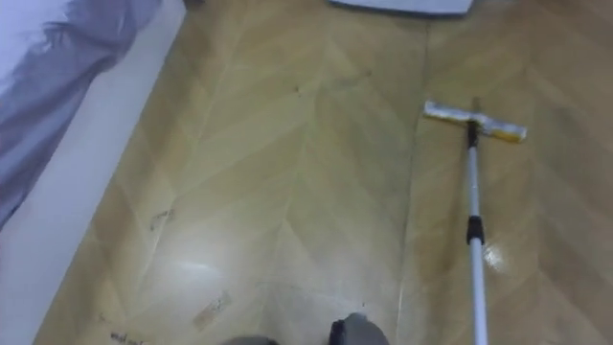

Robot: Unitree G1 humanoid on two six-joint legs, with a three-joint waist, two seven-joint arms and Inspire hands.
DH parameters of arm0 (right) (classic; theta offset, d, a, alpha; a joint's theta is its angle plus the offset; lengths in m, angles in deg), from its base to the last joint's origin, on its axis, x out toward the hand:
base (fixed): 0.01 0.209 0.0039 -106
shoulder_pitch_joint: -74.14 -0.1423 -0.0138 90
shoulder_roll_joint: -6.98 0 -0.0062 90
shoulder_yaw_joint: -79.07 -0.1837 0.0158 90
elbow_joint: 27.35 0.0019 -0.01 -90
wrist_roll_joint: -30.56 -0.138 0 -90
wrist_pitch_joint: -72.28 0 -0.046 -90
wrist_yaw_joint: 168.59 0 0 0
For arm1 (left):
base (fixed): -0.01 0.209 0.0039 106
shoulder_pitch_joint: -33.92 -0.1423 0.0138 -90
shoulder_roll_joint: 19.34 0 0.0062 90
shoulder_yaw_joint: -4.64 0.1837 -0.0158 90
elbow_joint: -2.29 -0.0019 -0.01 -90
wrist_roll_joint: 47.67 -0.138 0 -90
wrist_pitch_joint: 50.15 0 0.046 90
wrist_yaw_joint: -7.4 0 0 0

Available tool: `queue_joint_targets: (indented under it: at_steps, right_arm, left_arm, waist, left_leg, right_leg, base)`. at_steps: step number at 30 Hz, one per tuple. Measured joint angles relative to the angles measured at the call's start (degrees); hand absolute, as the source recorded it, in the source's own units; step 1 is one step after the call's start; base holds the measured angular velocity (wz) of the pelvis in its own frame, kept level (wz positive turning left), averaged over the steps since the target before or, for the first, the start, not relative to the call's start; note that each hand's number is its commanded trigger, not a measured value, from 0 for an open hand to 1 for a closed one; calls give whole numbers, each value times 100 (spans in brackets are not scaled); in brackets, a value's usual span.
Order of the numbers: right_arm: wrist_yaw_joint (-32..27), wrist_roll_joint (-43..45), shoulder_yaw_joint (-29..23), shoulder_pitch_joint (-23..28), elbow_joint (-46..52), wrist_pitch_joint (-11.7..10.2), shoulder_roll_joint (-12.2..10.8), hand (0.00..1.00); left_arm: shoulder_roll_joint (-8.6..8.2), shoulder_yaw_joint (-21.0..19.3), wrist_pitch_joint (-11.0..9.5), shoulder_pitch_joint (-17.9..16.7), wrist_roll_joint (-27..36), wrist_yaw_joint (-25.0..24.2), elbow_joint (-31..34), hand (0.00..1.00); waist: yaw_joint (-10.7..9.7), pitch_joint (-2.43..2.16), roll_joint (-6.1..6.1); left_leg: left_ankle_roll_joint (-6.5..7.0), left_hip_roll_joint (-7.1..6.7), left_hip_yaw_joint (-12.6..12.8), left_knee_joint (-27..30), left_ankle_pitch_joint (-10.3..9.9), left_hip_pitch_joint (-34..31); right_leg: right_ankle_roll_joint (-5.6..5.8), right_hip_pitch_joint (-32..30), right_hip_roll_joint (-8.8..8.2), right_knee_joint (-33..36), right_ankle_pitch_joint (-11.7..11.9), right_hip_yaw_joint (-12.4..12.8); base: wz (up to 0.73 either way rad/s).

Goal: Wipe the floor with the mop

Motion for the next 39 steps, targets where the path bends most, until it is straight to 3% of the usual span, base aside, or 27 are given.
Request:
queue_joint_targets:
  at_steps: [2, 3, 5, 6, 7, 8, 9, 10, 11, 12, 13, 14, 15, 16, 17, 19, 20, 21, 22, 23, 26, 28, 31, 32, 35, 38, 39]
  right_arm:
    - [7, -45, -1, -496, 18, -67, 128, 100]
    - [30, -145, 7, -783, 55, -113, 160, 100]
    - [121, -267, -4, -1023, 153, -170, 204, 100]
    - [175, -343, -12, -1111, 234, -174, 241, 100]
    - [245, -451, -16, -1064, 250, -224, 252, 100]
    - [283, -464, -13, -1011, 245, -224, 278, 100]
    - [325, -471, -9, -915, 205, -220, 336, 100]
    - [368, -444, 2, -795, 197, -224, 395, 100]
    - [378, -438, 14, -712, 195, -225, 428, 100]
    - [377, -443, 76, -484, 173, -245, 500, 100]
    - [318, -438, 119, -257, 122, -250, 550, 100]
    - [260, -436, 132, -160, 97, -256, 565, 100]
    - [118, -442, 178, 45, 71, -266, 561, 100]
    - [-42, -426, 177, 260, 71, -269, 478, 100]
    - [-123, -408, 178, 341, 74, -277, 403, 100]
    - [-283, -400, 173, 574, 74, -353, 43, 100]
    - [-290, -399, 172, 616, 75, -384, -19, 100]
    - [-308, -383, 174, 683, 82, -399, -102, 100]
    - [-327, -318, 171, 712, 95, -399, -170, 100]
    - [-337, -159, 117, 732, 96, -384, -197, 100]
    - [-344, 53, -42, 705, 145, -292, -224, 100]
    - [-382, 165, -70, 464, 144, -133, -204, 100]
    - [-371, 250, -71, 61, 112, -78, -94, 100]
    - [-344, 255, -75, -217, 43, -67, -48, 100]
    - [-224, 239, -70, -734, 17, -176, 57, 100]
    - [-21, 221, -105, -1182, -48, -213, 101, 100]
    - [82, 227, -114, -1183, -111, -195, 77, 100]
  left_arm:
    - [21, 57, -27, -19, 48, -14, 21, 0]
    - [36, 57, -77, -27, 43, -35, 19, 0]
    - [41, 58, -142, -65, 43, -85, 33, 0]
    - [61, 57, -176, -124, 43, -157, 65, 0]
    - [90, 62, -187, -199, 41, -231, 50, 0]
    - [92, 72, -186, -189, 31, -267, 45, 0]
    - [89, 88, -190, -160, 25, -334, 60, 0]
    - [87, 88, -189, -167, 9, -412, 66, 0]
    - [87, 100, -189, -133, -20, -427, 73, 0]
    - [78, 99, -197, -50, -64, -423, 118, 0]
    - [68, 98, -257, 17, -84, -403, 171, 0]
    - [66, 98, -285, 36, -89, -395, 241, 0]
    - [65, 110, -319, 121, -118, -388, 269, 0]
    - [60, 103, -359, 185, -140, -384, 272, 0]
    - [61, 81, -359, 190, -148, -378, 272, 0]
    - [19, 93, -327, 142, -154, -282, 209, 0]
    - [-13, 96, -300, 121, -160, -274, 210, 0]
    - [-67, 114, -249, 72, -176, -273, 211, 0]
    - [-88, 110, -223, 24, -181, -268, 204, 0]
    - [-143, 84, -193, -6, -204, -251, 185, 0]
    - [-161, 85, -135, -36, -192, -247, 159, 0]
    - [-146, 83, 3, -39, -192, -235, 103, 0]
    - [-130, 87, 94, -25, -188, -238, 12, 0]
    - [-102, 84, 117, -24, -191, -241, 10, 0]
    - [-48, 82, 112, -32, -200, -259, 36, 0]
    - [62, 41, 62, 16, -200, -276, -3, 0]
    - [106, 8, 51, 26, -211, -280, -21, 0]
  waist:
    - [161, 41, -64]
    - [284, 90, -177]
    - [364, 90, -233]
    - [366, 49, -186]
    - [343, 1, -225]
    - [334, -13, -230]
    - [358, -20, -247]
    - [358, -6, -199]
    - [334, 7, -153]
    - [306, 5, -16]
    - [284, -33, 105]
    - [248, -49, 150]
    - [171, -57, 273]
    - [112, -45, 378]
    - [80, -42, 394]
    - [-105, -38, 397]
    - [-159, -34, 388]
    - [-238, -45, 356]
    - [-287, -64, 302]
    - [-282, -66, 291]
    - [-270, -70, 290]
    - [-226, -20, 154]
    - [-127, -22, 58]
    - [-82, 0, 0]
    - [45, 56, -117]
    - [75, 29, -165]
    - [86, 51, -216]
  left_leg:
    - [101, 29, -40, -104, -239, -580]
    - [101, 19, -92, -611, -452, -853]
    - [65, 20, -192, -2016, -520, -1022]
    - [141, 51, -214, -2882, -370, -986]
    - [286, 29, -123, -2931, -332, -860]
    - [427, -16, -87, -2938, -421, -765]
    - [662, -63, 24, -2930, -565, -595]
    - [786, -150, 55, -2861, -718, -445]
    - [832, -204, 53, -2818, -813, -370]
    - [963, -263, 55, -2725, -971, -267]
    - [1036, -349, 50, -2693, -1080, -197]
    - [1060, -410, 36, -2692, -1127, -177]
    - [1123, -495, 9, -2701, -1194, -151]
    - [1162, -513, 9, -2714, -1260, -107]
    - [1162, -513, 9, -2741, -1295, -72]
    - [1134, -518, 0, -3001, -1341, 168]
    - [1123, -518, -2, -3089, -1341, 254]
    - [1093, -521, -1, -3231, -1346, 395]
    - [1036, -529, 2, -3314, -1377, 513]
    - [944, -487, -77, -3330, -1440, 615]
    - [809, -376, -238, -3356, -1524, 799]
    - [693, -276, -304, -3323, -1634, 1011]
    - [530, -154, -302, -3052, -1725, 1120]
    - [464, -153, -291, -2843, -1692, 1115]
    - [358, -82, -308, -2694, -1633, 1167]
    - [348, -77, -294, -3232, -1640, 1449]
    - [368, -67, -303, -3595, -1594, 1651]
  right_leg:
    - [-31, 7, 75, 159, -183, 54]
    - [-12, 52, 83, 228, -299, 140]
    - [45, 230, 91, 170, -447, 154]
    - [105, 417, 83, 136, -591, 139]
    - [227, 631, -12, 58, -748, 128]
    - [288, 731, -61, -2, -792, 114]
    - [378, 895, -181, 15, -804, 105]
    - [631, 911, -306, 342, -653, 64]
    - [731, 887, -377, 569, -514, 54]
    - [840, 773, -460, 1032, -136, 47]
    - [890, 612, -475, 1403, 234, 133]
    - [929, 523, -458, 1567, 358, 188]
    - [957, 306, -443, 1763, 402, 319]
    - [957, 12, -404, 1797, 390, 394]
    - [955, -147, -391, 1741, 387, 420]
    - [942, -492, -437, 797, 393, 435]
    - [927, -497, -477, 421, 410, 414]
    - [885, -472, -524, -282, 535, 408]
    - [846, -394, -523, -841, 877, 390]
    - [776, -262, -442, -926, 976, 337]
    - [642, -4, -337, -1073, 914, 146]
    - [473, 218, -267, -1057, 754, 53]
    - [337, 406, -233, -911, 519, -49]
    - [285, 453, -234, -782, 434, -52]
    - [229, 564, -191, -718, 392, -10]
    - [267, 704, -120, -1006, 571, -10]
    - [252, 848, -112, -1248, 701, -36]
  base:
    - [-27]
    - [-22]
    - [-3]
    - [20]
    - [28]
    - [31]
    - [24]
    - [17]
    - [22]
    - [27]
    - [26]
    - [26]
    - [21]
    - [15]
    - [0]
    - [-6]
    - [-7]
    - [-6]
    - [-10]
    - [-8]
    - [6]
    - [6]
    - [11]
    - [12]
    - [-3]
    - [10]
    - [-3]
